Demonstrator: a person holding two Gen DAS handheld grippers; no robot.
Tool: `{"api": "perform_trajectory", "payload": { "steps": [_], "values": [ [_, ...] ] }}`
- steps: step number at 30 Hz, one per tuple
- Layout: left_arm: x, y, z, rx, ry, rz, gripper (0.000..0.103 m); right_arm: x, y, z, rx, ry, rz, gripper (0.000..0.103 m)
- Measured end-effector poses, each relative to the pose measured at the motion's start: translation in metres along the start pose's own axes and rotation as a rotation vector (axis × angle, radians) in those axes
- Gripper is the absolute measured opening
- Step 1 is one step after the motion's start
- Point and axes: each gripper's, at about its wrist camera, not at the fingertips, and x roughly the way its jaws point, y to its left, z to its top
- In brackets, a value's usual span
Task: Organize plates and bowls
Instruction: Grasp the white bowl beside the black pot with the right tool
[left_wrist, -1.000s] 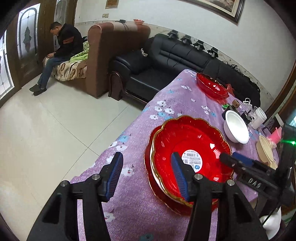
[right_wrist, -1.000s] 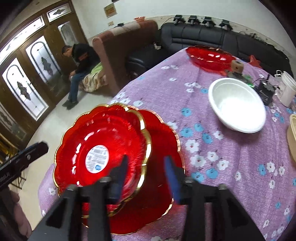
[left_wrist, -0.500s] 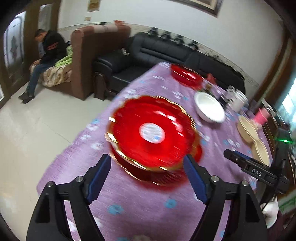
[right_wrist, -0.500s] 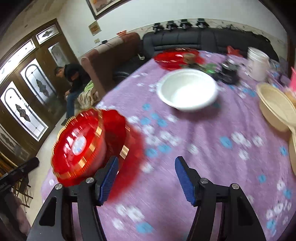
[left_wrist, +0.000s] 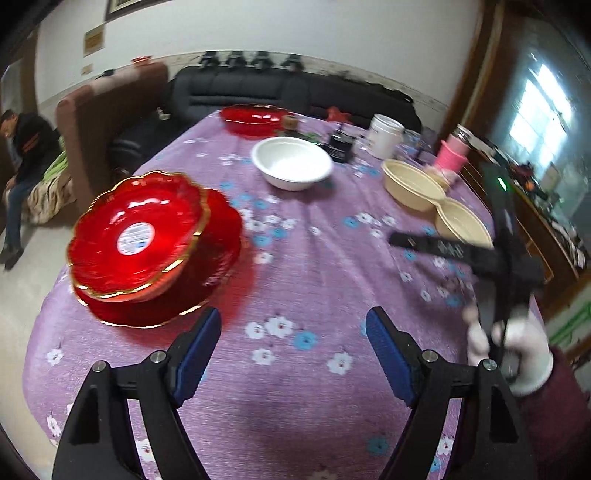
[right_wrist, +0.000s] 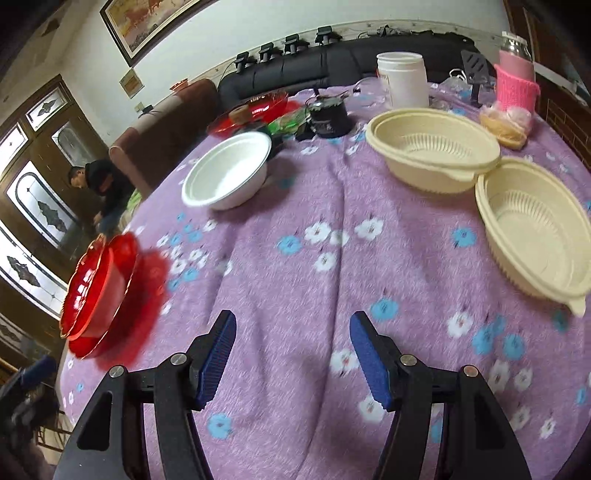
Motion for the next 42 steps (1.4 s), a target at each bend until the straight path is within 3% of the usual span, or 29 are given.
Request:
{"api": "perform_trajectory", "payload": {
  "steps": [7,13,20,21,23,28,35,39,40,41,42],
  "values": [
    [0.006,0.006,-0.003,-0.013,0.015,-0.009,0.080,0.023,0.009,0.055,0.050,-0.027,0.042,0.069],
    [0.011,0.028,-0.007,-0.049,0.042,0.014,0.080,0.074,0.019,0.105,0.136,-0.002,0.073,0.069],
    [0.004,0.045,-0.007,-0.056,0.022,0.048,0.080,0.128,0.035,0.115,0.127,0.076,0.012,0.068],
    [0.005,0.046,-0.006,-0.060,0.023,0.048,0.080,0.130,0.035,0.114,0.123,0.081,0.012,0.065],
    [0.006,0.048,-0.006,-0.071,0.025,0.046,0.080,0.130,0.034,0.112,0.120,0.102,0.043,0.018],
    [0.007,0.042,-0.007,-0.077,0.029,0.038,0.080,0.104,0.020,0.101,0.123,0.085,0.083,0.011],
    [0.006,0.023,-0.006,-0.065,0.033,0.009,0.080,0.050,-0.005,0.066,0.099,0.125,0.133,0.011],
    [0.004,0.010,-0.007,-0.063,0.029,-0.001,0.080,0.028,-0.017,0.059,0.089,0.075,0.131,0.015],
    [0.002,0.008,-0.007,-0.073,0.029,0.002,0.080,0.028,-0.017,0.060,0.095,0.075,0.116,0.030],
    [-0.002,0.009,-0.009,-0.086,0.026,0.002,0.080,0.028,-0.019,0.061,0.107,0.075,0.120,0.057],
    [-0.008,0.010,-0.011,-0.103,0.017,0.005,0.080,0.029,-0.019,0.063,0.123,0.066,0.141,0.069]
  ]
}}
